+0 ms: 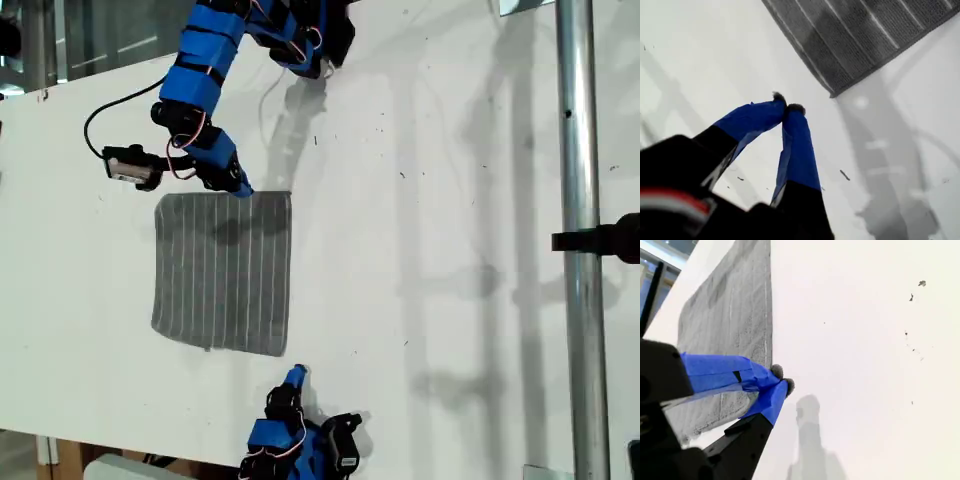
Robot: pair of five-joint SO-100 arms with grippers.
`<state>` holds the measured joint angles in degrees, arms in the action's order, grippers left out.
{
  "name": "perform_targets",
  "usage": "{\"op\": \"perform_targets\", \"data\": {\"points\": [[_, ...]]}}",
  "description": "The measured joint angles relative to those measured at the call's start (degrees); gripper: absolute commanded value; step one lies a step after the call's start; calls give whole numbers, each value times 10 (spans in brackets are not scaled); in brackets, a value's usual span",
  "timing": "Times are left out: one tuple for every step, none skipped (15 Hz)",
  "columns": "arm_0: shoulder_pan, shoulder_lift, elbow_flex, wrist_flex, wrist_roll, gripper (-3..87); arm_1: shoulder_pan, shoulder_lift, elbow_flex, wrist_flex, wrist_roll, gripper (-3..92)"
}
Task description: Grasp corners of a towel and fold twice.
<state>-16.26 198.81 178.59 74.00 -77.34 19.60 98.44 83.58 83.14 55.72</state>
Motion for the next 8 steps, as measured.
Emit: {"op": "perform_targets", "data": {"points": [[0,0,0,0,0,-27,7,-4,-2,9,-11,301],[0,0,0,0,0,-27,18,-7,-2,12,-27,376],[0,0,0,0,0,-27,30,-11,3,11,-54,389],[0,0,0,0,0,-27,42,-12,18,-2,-80,392],[0,0,0,0,0,-27,51,-18,50,-24,-100,390],[0,0,0,0,0,-27,57,-32,78,-53,-118,370],[0,0,0,0,-2,-27,59,-48,98,-78,-130,360],[0,0,0,0,-2,-27,59,-69,111,-104,-142,361]]}}
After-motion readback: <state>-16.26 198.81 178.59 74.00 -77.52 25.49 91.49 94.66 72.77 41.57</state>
